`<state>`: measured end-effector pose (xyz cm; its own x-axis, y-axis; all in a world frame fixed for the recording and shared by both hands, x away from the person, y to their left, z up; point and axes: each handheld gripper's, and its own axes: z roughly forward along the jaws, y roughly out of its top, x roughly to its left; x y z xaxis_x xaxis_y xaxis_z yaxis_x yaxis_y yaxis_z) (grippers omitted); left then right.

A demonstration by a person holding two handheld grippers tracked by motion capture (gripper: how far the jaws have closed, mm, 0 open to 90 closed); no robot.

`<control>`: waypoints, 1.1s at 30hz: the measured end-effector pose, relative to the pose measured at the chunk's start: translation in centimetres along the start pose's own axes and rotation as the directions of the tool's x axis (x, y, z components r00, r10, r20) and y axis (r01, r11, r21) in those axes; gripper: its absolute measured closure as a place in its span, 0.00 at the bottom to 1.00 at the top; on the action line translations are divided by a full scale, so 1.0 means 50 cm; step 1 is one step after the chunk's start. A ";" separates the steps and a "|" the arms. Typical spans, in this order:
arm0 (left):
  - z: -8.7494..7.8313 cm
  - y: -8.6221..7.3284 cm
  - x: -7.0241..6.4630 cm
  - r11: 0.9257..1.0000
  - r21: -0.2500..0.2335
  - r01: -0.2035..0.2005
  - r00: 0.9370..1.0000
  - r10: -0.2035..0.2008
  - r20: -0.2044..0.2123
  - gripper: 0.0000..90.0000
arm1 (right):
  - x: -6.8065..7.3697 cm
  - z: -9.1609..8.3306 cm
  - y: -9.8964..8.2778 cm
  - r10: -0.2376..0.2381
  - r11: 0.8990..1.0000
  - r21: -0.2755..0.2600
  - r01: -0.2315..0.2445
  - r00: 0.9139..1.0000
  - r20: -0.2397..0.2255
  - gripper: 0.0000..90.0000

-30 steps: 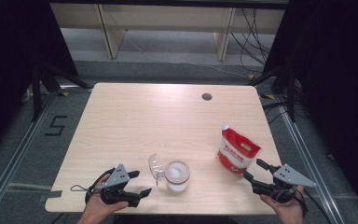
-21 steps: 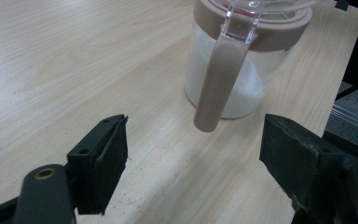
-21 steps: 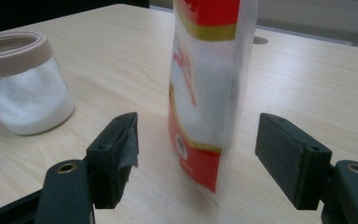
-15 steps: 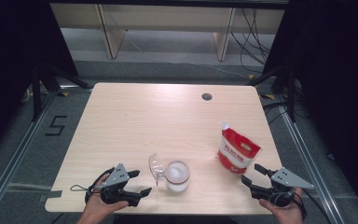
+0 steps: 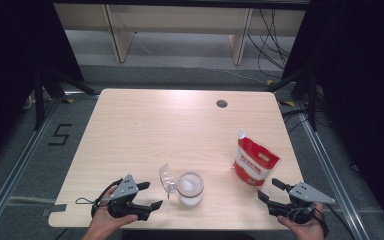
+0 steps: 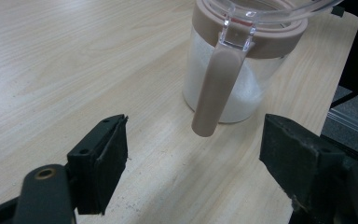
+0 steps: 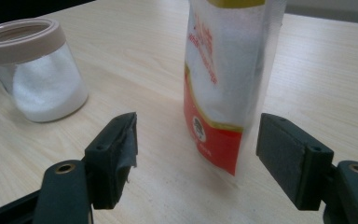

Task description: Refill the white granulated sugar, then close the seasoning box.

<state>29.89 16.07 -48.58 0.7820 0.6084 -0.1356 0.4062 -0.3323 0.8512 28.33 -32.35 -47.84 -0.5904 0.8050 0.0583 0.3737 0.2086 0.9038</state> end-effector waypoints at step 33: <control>-0.008 0.011 -0.008 1.000 -0.003 -0.001 1.000 0.001 0.017 0.43 | 0.012 -0.005 -0.014 -0.011 0.999 0.041 0.012 1.000 -0.006 0.33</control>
<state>29.59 15.94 -47.85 0.7906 0.5953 -0.1433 0.4036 -0.3307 0.8531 27.54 -32.15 -48.31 -0.5988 0.7993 0.0504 0.3955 0.2404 0.8864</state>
